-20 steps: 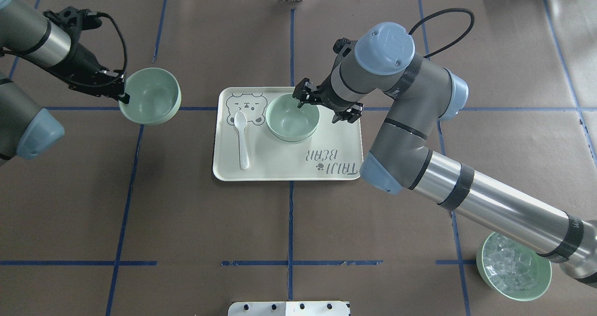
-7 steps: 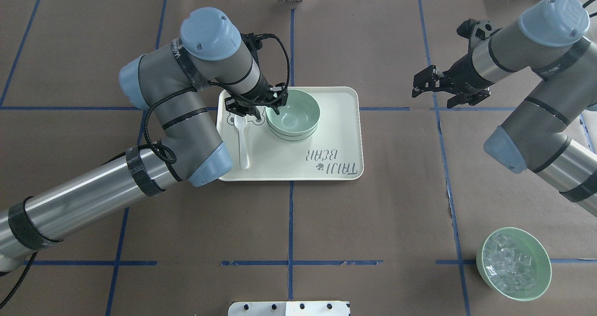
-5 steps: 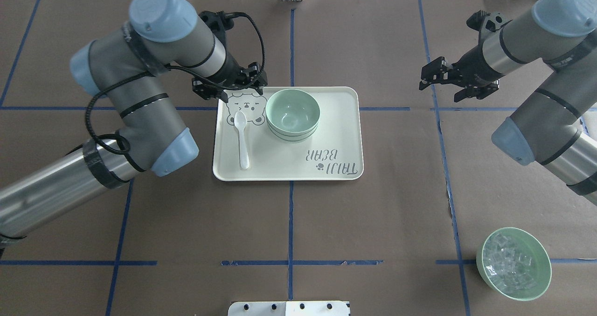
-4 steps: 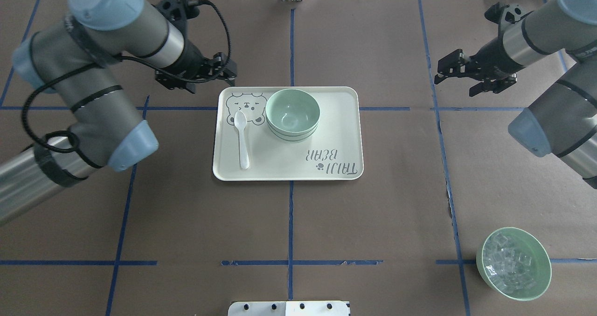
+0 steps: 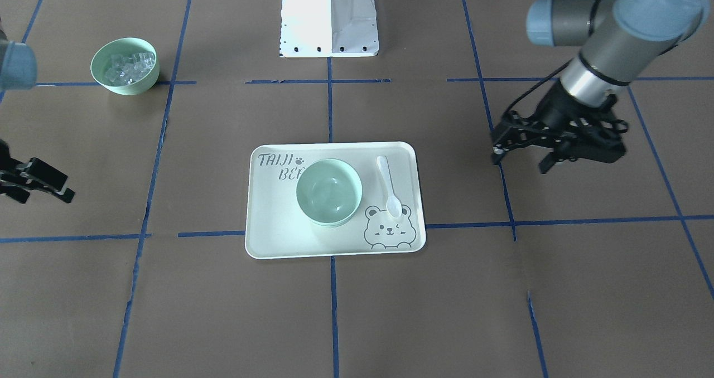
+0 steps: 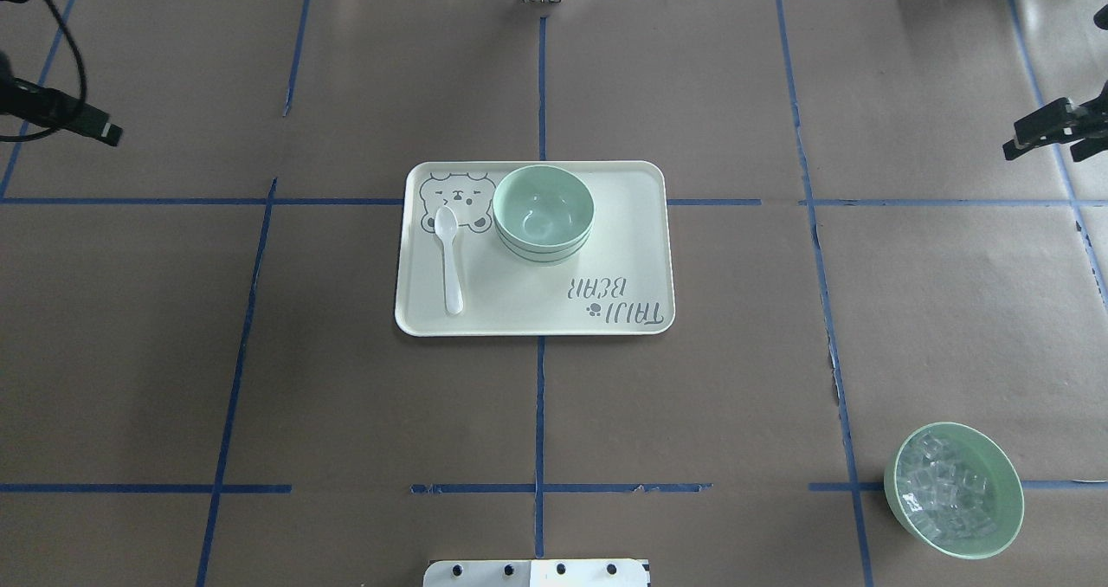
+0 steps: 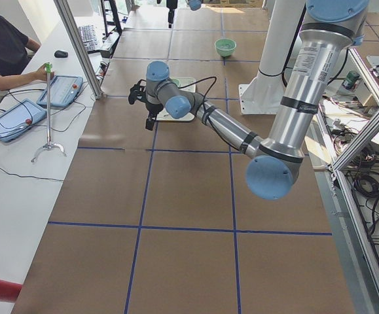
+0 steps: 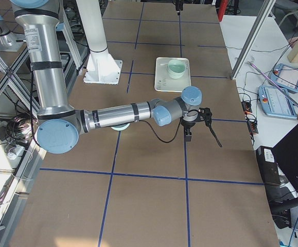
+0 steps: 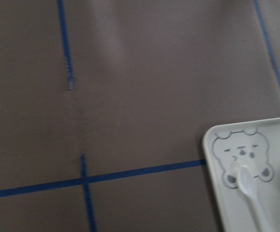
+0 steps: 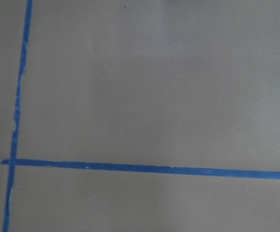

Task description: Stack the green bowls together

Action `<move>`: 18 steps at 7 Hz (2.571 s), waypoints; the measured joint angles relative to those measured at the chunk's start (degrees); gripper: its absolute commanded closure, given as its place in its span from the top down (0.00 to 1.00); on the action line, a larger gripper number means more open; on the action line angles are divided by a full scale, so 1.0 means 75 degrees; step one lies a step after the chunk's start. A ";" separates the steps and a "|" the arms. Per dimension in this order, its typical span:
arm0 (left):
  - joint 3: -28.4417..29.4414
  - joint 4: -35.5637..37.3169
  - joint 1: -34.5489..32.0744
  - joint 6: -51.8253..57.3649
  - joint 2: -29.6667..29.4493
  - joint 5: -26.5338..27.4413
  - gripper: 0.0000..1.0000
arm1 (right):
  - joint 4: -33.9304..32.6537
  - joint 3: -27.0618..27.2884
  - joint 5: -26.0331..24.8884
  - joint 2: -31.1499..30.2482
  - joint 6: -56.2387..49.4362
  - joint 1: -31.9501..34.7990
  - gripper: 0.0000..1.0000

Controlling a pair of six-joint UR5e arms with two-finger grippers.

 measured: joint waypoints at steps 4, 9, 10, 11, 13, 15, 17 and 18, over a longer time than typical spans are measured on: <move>0.1356 0.1055 -0.2141 0.3546 0.0545 -0.1026 1.00 | -0.1925 -0.0438 0.0055 -0.0052 -0.3519 0.1336 1.00; 0.1443 0.2515 -0.2265 0.3226 0.0661 -0.1162 1.00 | -0.2048 -0.0579 0.0121 -0.0079 -0.3772 0.1396 1.00; 0.1454 0.2513 -0.2256 0.3138 0.0718 -0.1166 1.00 | -0.2050 -0.0576 0.0108 -0.0043 -0.3771 0.1396 1.00; 0.1453 0.2489 -0.2252 0.3106 0.0786 -0.1180 1.00 | -0.2055 -0.0572 0.0102 -0.0020 -0.3769 0.1395 1.00; 0.1496 0.2484 -0.2238 0.3102 0.0790 -0.1183 1.00 | -0.2059 -0.0576 0.0119 -0.0021 -0.3766 0.1388 1.00; 0.1519 0.2554 -0.2226 0.3143 0.0733 -0.1178 1.00 | -0.2052 -0.0580 0.0131 -0.0014 -0.3766 0.1380 1.00; 0.1511 0.2558 -0.2225 0.3153 0.0769 -0.1190 1.00 | -0.2029 -0.0571 0.0136 -0.0011 -0.3773 0.1370 1.00; 0.1503 0.2561 -0.2227 0.3154 0.0781 -0.1193 1.00 | -0.2017 -0.0568 0.0144 -0.0012 -0.3774 0.1365 1.00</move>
